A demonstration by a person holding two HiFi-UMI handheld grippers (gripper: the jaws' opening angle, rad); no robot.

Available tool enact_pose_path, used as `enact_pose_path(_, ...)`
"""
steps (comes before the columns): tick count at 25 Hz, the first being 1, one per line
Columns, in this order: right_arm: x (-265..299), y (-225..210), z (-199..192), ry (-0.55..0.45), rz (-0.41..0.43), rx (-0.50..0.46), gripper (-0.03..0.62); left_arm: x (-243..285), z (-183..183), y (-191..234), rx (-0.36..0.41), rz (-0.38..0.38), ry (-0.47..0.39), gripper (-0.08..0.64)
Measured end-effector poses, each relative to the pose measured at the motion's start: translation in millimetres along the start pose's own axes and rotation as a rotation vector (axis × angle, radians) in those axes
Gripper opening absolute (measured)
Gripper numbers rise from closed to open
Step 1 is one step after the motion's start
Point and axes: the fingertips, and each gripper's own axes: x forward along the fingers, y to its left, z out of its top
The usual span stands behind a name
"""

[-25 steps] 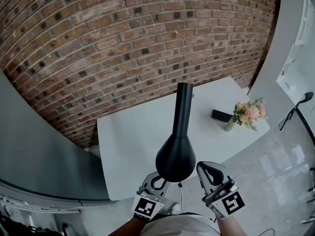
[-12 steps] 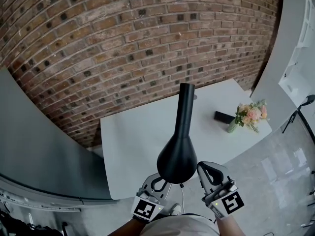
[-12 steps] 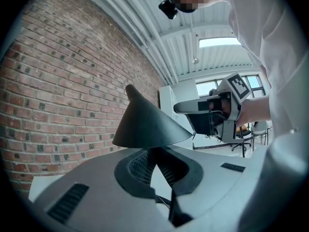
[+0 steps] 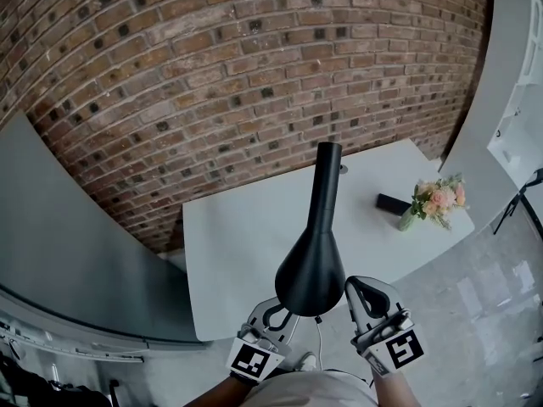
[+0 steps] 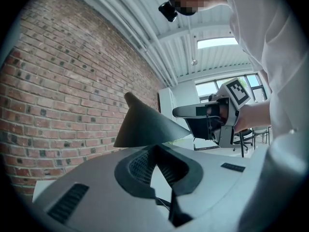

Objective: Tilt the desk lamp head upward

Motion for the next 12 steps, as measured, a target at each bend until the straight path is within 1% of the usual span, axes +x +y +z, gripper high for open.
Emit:
enact_pose_path(7, -9, -6, 1, -0.006, -0.017, -0.005, 0.014, -3, 3, -5, -0.014, 0.008, -0.014, 0.008)
enact_pose_path(12, -14, -6, 1, -0.01, -0.015, -0.004, 0.014, -4, 10, -3, -0.018, 0.033, -0.032, 0.007)
